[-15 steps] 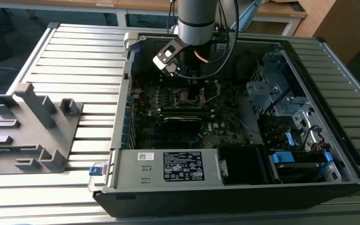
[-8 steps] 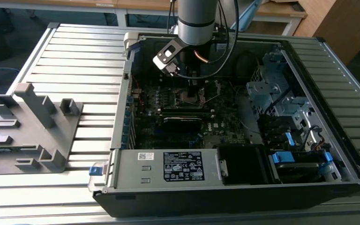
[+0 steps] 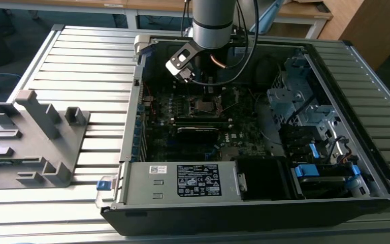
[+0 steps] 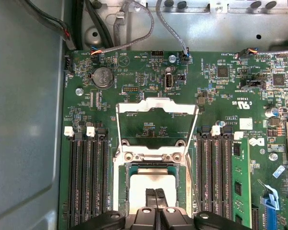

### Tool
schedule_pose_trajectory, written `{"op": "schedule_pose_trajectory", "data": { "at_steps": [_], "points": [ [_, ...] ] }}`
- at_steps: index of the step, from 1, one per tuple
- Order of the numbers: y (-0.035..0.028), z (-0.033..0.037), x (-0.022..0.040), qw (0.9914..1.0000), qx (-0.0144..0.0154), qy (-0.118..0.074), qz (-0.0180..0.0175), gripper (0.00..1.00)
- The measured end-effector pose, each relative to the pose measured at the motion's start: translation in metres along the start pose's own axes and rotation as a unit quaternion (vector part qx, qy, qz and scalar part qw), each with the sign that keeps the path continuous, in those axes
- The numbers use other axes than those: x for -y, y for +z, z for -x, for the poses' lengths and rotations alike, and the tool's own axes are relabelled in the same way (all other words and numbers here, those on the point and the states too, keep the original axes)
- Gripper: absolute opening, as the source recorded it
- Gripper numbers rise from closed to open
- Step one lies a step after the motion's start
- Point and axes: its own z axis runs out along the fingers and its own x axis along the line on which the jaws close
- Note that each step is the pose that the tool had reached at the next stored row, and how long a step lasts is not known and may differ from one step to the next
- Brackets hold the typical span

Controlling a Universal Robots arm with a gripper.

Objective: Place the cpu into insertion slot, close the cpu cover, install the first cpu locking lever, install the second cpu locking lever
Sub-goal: 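Place the cpu into insertion slot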

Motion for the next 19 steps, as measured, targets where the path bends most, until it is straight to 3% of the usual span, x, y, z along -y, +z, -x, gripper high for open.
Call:
{"op": "schedule_pose_trajectory", "data": {
  "at_steps": [5,6,8,11,19],
  "points": [
    [0.0,0.0,0.0,1.0,0.0003,0.0,0.0,0.11],
    [0.0001,0.0,0.0,1.0,0.0004,0.0,-0.0014,0.11],
    [0.0003,0.0,-0.0004,0.99991,0.0004,0.0,-0.0137,0.11],
    [0.0002,0.0,-0.0004,0.99984,0.0005,0.0,-0.0179,0.11],
    [0.0071,0.0,-0.0038,0.99983,0.0007,0.0,-0.0185,0.11]
  ]
}}
